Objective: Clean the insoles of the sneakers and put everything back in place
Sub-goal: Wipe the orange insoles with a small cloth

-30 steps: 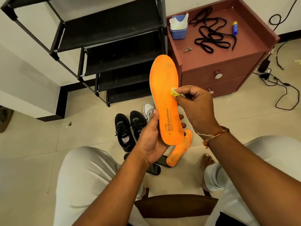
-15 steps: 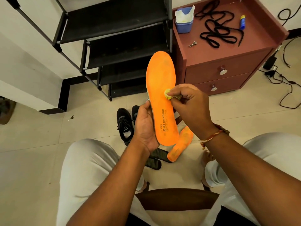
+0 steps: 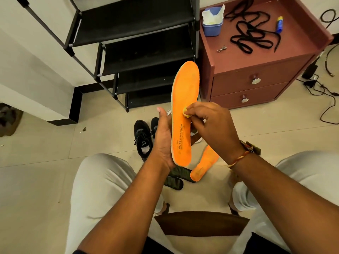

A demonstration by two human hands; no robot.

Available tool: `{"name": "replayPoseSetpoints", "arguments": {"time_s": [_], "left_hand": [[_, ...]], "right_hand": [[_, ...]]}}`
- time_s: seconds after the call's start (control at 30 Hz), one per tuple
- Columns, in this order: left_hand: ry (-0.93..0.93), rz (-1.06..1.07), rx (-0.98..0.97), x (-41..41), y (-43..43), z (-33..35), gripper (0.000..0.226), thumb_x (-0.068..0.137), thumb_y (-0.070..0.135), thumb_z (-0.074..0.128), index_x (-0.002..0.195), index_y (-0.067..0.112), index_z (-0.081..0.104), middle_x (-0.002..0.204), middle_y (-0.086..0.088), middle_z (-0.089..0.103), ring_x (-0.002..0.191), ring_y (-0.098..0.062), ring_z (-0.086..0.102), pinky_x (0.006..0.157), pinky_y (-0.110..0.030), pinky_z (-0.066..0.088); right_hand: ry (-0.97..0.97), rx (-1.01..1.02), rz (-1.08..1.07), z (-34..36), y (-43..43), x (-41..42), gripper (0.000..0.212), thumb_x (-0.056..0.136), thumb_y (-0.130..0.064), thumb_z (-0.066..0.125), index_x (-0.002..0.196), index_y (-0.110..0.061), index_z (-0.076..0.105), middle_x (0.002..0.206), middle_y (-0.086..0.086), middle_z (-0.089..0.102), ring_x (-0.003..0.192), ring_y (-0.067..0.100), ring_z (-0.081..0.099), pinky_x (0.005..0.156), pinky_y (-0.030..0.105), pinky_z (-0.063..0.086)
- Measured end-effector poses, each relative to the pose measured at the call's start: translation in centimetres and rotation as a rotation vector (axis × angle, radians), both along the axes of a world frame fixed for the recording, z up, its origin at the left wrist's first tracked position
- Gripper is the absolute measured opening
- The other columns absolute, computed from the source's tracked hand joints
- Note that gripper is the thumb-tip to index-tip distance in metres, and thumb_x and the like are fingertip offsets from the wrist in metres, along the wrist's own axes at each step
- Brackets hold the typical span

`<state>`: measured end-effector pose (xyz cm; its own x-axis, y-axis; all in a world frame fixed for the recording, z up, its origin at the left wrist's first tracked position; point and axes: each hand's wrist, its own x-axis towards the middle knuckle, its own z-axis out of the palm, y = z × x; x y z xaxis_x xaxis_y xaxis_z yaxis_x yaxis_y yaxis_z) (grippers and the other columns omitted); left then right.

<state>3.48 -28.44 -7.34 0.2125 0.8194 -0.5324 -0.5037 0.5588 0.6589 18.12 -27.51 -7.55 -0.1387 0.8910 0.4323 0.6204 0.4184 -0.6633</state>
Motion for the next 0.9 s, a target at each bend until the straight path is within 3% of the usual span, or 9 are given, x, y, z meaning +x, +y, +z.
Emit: {"name": "replayPoseSetpoints", "arguments": {"time_s": [0.1, 0.23, 0.33, 0.47, 0.63, 0.77, 0.9], "left_hand": [[0.006, -0.031, 0.014, -0.1, 0.0, 0.0, 0.072, 0.092, 0.065, 0.044, 0.138, 0.011, 0.057, 0.140, -0.024, 0.056, 0.130, -0.039, 0.053, 0.115, -0.054, 0.037], [0.009, -0.049, 0.000, -0.6, 0.3, 0.4, 0.057, 0.094, 0.044, 0.050, 0.136, 0.006, 0.057, 0.123, -0.021, 0.065, 0.115, -0.034, 0.059, 0.106, -0.049, 0.044], [-0.026, -0.041, 0.025, -0.7, 0.3, 0.9, 0.056, 0.087, 0.039, 0.051, 0.131, 0.006, 0.060, 0.121, -0.019, 0.068, 0.115, -0.034, 0.060, 0.113, -0.052, 0.040], [-0.054, -0.012, 0.040, -0.6, 0.2, 0.8, 0.054, 0.101, 0.050, 0.037, 0.127, 0.011, 0.064, 0.128, -0.018, 0.065, 0.123, -0.034, 0.058, 0.111, -0.054, 0.041], [-0.118, -0.002, -0.001, -0.8, 0.5, 0.5, 0.093, 0.093, 0.079, 0.022, 0.137, 0.005, 0.057, 0.138, -0.017, 0.061, 0.133, -0.031, 0.055, 0.117, -0.049, 0.035], [-0.133, 0.011, 0.038, -1.1, 0.7, 0.4, 0.094, 0.092, 0.080, 0.023, 0.132, 0.004, 0.062, 0.125, -0.014, 0.068, 0.120, -0.024, 0.064, 0.120, -0.044, 0.034], [-0.168, -0.010, 0.048, -0.9, 0.5, 0.5, 0.090, 0.095, 0.075, 0.026, 0.142, 0.004, 0.053, 0.141, -0.017, 0.058, 0.132, -0.028, 0.055, 0.121, -0.048, 0.031]], "right_hand": [[-0.044, -0.001, -0.001, -0.1, 0.1, 0.2, 0.015, 0.092, -0.010, 0.067, 0.103, -0.010, 0.076, 0.110, 0.004, 0.074, 0.104, 0.021, 0.067, 0.093, 0.034, 0.053], [-0.086, 0.006, 0.001, -0.3, 0.2, 0.4, 0.014, 0.092, -0.013, 0.065, 0.101, -0.010, 0.076, 0.107, 0.004, 0.074, 0.100, 0.022, 0.068, 0.091, 0.030, 0.050], [-0.128, 0.008, 0.012, -0.2, 0.2, 0.4, 0.017, 0.092, -0.014, 0.062, 0.100, -0.008, 0.076, 0.105, 0.007, 0.075, 0.098, 0.026, 0.068, 0.090, 0.033, 0.050], [-0.138, 0.023, 0.037, 0.1, -0.3, -0.2, 0.016, 0.091, -0.010, 0.063, 0.099, -0.008, 0.076, 0.105, 0.007, 0.075, 0.096, 0.026, 0.069, 0.088, 0.038, 0.055], [-0.076, 0.015, 0.109, 0.5, -1.6, -2.1, 0.022, 0.093, -0.011, 0.056, 0.098, -0.014, 0.077, 0.108, 0.001, 0.074, 0.100, 0.021, 0.067, 0.092, 0.030, 0.050], [-0.042, 0.067, 0.222, 1.1, -2.5, -3.7, 0.028, 0.087, -0.014, 0.050, 0.092, -0.012, 0.078, 0.103, 0.003, 0.075, 0.094, 0.023, 0.068, 0.087, 0.029, 0.047], [-0.109, 0.082, 0.187, 1.4, -2.1, -3.0, 0.025, 0.089, -0.013, 0.052, 0.096, -0.010, 0.077, 0.103, 0.005, 0.074, 0.095, 0.024, 0.066, 0.088, 0.030, 0.046]]}}
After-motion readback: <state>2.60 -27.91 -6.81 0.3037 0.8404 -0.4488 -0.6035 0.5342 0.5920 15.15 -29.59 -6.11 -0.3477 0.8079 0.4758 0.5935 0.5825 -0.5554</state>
